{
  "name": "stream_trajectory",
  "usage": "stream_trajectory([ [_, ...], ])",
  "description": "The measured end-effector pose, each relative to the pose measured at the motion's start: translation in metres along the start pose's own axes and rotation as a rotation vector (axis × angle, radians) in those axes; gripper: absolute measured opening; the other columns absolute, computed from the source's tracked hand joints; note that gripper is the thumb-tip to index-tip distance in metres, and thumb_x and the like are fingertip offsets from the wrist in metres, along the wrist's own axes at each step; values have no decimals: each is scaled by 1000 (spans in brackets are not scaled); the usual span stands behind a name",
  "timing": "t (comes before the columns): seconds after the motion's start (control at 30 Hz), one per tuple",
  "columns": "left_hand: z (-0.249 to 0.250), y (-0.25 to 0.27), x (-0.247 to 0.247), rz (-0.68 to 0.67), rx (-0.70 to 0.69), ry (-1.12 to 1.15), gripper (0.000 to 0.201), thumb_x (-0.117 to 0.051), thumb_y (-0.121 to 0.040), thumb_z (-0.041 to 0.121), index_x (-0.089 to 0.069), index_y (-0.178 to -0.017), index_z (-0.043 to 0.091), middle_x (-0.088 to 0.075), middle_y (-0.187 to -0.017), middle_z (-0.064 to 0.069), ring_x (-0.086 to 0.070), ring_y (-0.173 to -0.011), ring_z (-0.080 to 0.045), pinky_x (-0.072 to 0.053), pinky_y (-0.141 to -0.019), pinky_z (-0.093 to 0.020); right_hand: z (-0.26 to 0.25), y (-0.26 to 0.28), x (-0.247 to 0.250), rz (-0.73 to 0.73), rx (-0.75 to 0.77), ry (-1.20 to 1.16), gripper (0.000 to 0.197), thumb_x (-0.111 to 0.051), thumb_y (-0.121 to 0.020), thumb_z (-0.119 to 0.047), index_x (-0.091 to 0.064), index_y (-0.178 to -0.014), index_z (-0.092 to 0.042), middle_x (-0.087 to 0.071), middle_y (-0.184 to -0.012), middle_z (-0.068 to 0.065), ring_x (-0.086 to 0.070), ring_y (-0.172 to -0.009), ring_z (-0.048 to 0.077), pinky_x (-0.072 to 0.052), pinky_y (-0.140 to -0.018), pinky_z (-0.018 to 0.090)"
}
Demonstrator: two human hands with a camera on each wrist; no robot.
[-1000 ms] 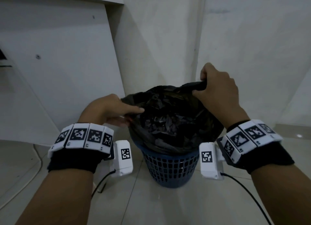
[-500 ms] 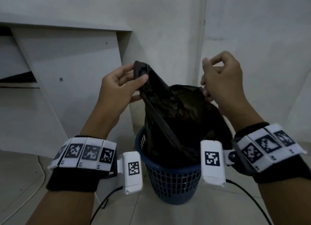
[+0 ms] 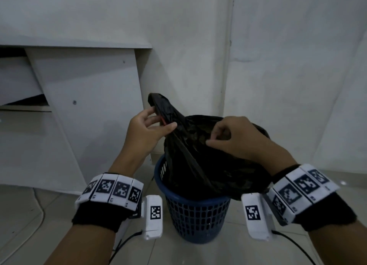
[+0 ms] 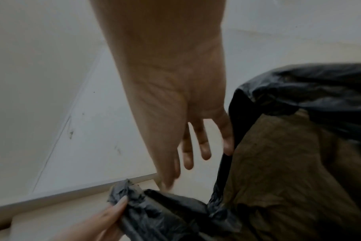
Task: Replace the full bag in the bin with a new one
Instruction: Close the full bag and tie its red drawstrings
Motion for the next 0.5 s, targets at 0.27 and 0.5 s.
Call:
stream_trajectory([
  [0.27,3,0,-16,58,-50,-20,32,-86,-76,31,-77,-97,10,-78,-89,-5,-75,-89,-20,-60,-85,-37,-38,-8,-21,257,115,-366,24,-80,-81,-37,-74,-94,-18,-73,-84,-9,-67,-72,7,-54,-68,16],
  [0.5,21,6,-23,-67,-58,-104,25,-76,-87,22,-76,-108,8,-79,-89,-2,-75,-87,-15,-60,-80,-26,-38,-13,-38,395,106,-308,14,-82,-80,-27,-77,-87,-16,-67,-75,-14,-57,-61,-9,-42,-60,6],
])
Point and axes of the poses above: each hand's wrist, its own y-axis away from the middle knuckle, its own x-axis out of the back of the hand, z = x × y, the point moved 2 cm from there along -y, towards the middle knuckle
